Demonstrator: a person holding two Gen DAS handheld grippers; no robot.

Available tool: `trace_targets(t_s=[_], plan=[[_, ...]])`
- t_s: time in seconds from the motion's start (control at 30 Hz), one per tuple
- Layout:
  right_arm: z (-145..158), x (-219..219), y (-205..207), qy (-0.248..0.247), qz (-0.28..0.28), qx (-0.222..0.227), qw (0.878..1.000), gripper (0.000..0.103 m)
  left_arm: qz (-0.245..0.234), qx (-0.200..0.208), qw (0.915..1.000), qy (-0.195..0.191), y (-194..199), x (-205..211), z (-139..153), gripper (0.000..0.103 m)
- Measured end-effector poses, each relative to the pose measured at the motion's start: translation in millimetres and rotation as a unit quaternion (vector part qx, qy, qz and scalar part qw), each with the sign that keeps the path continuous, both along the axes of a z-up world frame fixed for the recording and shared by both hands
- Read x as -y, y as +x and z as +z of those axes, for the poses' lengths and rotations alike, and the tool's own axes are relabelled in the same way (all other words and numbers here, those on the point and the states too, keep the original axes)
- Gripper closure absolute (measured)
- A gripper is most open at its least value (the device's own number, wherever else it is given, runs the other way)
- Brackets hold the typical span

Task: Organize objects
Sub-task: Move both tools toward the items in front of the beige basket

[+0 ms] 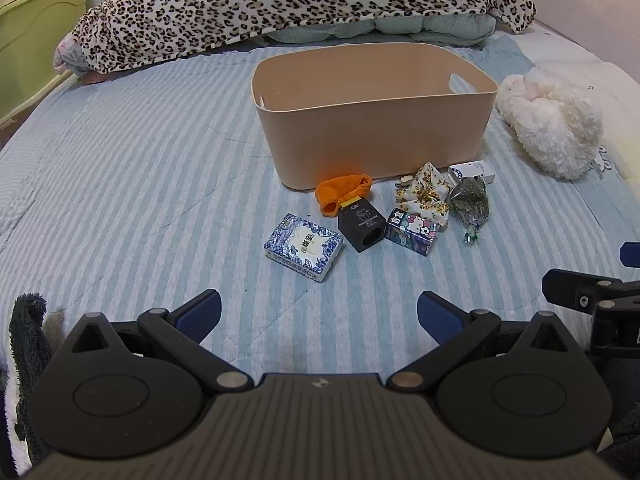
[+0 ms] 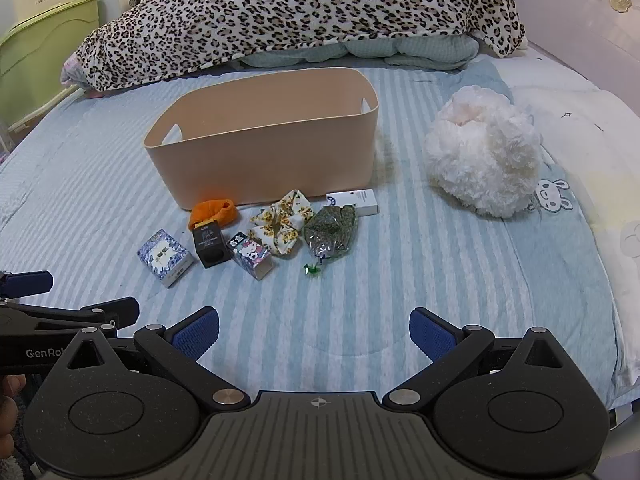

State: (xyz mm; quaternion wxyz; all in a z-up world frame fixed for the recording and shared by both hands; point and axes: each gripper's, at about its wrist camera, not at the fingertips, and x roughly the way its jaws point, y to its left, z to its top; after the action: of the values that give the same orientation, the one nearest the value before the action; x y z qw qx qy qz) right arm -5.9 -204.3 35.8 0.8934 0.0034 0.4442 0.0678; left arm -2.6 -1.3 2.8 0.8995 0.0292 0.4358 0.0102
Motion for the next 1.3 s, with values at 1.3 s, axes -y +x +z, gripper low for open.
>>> trace_targets(t_s=[1.3], plan=[[-32.1,9.4,43.8,-0.024,0.006,-0.014,1.0,0.0,0.018,-0.041,0.999,-0.007,41.0,-18.0,-38.7,0.0]])
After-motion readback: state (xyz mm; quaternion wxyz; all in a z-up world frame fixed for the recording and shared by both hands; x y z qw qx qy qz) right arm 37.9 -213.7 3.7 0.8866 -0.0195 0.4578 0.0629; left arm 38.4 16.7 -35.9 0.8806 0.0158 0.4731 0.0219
